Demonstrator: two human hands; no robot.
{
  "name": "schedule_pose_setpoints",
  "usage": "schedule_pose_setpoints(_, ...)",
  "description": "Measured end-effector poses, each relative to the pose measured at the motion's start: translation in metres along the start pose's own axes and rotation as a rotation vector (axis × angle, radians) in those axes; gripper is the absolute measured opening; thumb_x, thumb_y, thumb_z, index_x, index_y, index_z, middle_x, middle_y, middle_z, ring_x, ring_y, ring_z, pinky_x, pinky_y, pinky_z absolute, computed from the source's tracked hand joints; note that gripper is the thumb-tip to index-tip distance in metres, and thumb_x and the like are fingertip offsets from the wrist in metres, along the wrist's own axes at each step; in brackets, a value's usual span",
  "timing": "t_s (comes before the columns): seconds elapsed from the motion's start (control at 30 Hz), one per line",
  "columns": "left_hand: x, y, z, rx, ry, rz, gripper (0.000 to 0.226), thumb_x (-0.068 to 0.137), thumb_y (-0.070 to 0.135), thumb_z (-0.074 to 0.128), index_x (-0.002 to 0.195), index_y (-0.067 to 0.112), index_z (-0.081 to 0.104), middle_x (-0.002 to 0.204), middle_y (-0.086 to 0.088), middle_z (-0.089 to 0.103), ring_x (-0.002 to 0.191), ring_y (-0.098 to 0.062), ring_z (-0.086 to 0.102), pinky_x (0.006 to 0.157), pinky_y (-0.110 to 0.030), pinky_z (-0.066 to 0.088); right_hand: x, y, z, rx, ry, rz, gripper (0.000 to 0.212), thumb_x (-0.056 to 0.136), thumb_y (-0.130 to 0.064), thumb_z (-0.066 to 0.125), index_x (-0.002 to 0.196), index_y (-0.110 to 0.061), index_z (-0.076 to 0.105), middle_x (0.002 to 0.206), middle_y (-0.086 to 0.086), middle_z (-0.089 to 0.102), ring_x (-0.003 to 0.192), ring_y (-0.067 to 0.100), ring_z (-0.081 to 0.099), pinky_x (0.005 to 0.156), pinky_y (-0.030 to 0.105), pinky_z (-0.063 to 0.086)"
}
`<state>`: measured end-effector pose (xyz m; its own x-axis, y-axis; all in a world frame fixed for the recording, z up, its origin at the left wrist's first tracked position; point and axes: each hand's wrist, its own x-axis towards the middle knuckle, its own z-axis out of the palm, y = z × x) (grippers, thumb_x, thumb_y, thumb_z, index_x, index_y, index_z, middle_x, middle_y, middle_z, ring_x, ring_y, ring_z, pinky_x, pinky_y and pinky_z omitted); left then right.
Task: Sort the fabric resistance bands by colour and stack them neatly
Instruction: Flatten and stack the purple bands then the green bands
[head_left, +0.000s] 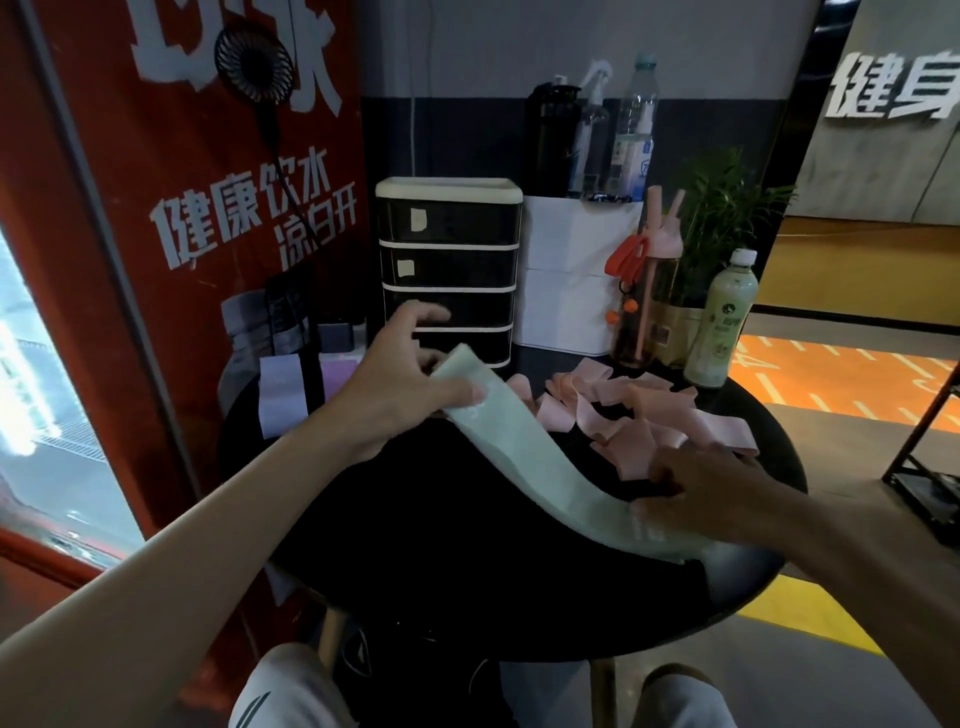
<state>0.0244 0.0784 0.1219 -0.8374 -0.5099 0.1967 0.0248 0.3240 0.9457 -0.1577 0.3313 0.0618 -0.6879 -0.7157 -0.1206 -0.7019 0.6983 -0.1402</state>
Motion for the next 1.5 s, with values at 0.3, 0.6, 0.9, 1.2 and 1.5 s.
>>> schedule_pose_setpoints(0.3,0.008,0.103,0.012,0.201,-0.266,0.264,0.086,0.070,0.005,0.087,0.136,0.029,0.037,0.098,-0.015,0.075,0.090,-0.029,0.074,0.084,-0.041,0.061,-0.013,-0.090,-0.096,0.960,0.175,-0.468,0.024,0.093,-0.018,0.062,0.116,-0.013,0.064,0.105,0.001,0.074,0.099,0.017,0.070,0.085,0.032,0.057)
schedule_pose_setpoints(0.6,0.001,0.094,0.026,-0.568,0.000,0.124,0.063,0.082,0.001,0.075,0.135,0.010,0.043,0.103,-0.016,0.074,0.091,-0.027,0.074,0.081,-0.041,0.061,-0.016,-0.111,-0.107,1.200,0.390,-0.482,0.024,0.094,-0.018,0.060,0.112,-0.003,0.067,0.101,0.008,0.074,0.091,0.021,0.072,0.073,0.027,0.056)
schedule_pose_setpoints(0.9,-0.001,0.101,0.014,-0.487,0.029,0.229,0.059,0.079,-0.002,0.077,0.122,0.015,0.040,0.097,-0.013,0.076,0.092,-0.025,0.075,0.084,-0.040,0.060,-0.015,-0.126,-0.136,1.095,0.363,-0.499,0.039,0.093,-0.045,0.055,0.109,-0.013,0.069,0.110,0.006,0.072,0.110,0.028,0.064,0.101,0.055,0.046)
schedule_pose_setpoints(1.2,0.000,0.080,0.015,-0.444,0.071,0.251,0.050,0.086,0.008,0.074,0.128,0.011,0.047,0.100,-0.006,0.076,0.094,-0.020,0.074,0.084,-0.035,0.059,-0.001,-0.144,-0.139,1.143,0.479,-0.427,0.020,0.094,-0.023,0.061,0.083,-0.009,0.068,0.078,0.000,0.072,0.067,0.004,0.068,0.057,0.011,0.048)
schedule_pose_setpoints(1.5,-0.017,0.009,0.034,-0.214,-0.061,0.011,0.019,0.098,0.025,0.061,0.110,0.013,0.070,0.073,0.009,0.068,0.047,-0.003,0.052,0.045,-0.019,0.040,0.004,-0.152,-0.140,1.224,0.511,-0.392,0.015,0.094,-0.016,0.062,0.081,-0.009,0.065,0.071,-0.006,0.067,0.055,-0.005,0.061,0.049,0.008,0.042)
